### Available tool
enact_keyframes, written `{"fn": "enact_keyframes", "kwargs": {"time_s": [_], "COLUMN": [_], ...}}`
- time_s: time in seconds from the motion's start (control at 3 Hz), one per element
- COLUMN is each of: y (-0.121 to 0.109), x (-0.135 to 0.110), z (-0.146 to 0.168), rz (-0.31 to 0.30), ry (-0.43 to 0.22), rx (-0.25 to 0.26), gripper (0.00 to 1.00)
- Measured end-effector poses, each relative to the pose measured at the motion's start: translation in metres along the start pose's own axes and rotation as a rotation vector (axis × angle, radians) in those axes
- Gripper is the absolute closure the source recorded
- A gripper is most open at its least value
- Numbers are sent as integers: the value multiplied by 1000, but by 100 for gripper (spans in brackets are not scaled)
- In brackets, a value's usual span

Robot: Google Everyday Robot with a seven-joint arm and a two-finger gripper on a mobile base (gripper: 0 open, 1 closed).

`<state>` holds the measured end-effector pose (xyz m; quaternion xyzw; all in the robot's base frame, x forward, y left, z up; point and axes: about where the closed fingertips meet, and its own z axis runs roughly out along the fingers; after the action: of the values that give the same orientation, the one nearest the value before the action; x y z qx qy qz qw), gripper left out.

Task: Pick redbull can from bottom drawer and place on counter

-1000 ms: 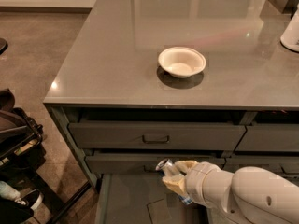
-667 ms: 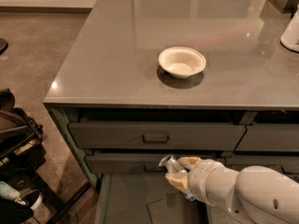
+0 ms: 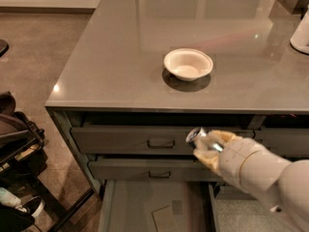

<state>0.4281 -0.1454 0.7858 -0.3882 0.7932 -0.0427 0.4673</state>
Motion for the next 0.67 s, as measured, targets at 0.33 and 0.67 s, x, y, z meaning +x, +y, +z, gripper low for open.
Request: {"fn": "enact_keyframes", "kwargs": {"time_s": [0.33, 0.67], "y": [-51, -60], "x": [-31, -39], "z": [-26, -30], "rz": [-30, -30], "ry": [-63, -79], "rx": [81, 95], "gripper": [100, 100]}}
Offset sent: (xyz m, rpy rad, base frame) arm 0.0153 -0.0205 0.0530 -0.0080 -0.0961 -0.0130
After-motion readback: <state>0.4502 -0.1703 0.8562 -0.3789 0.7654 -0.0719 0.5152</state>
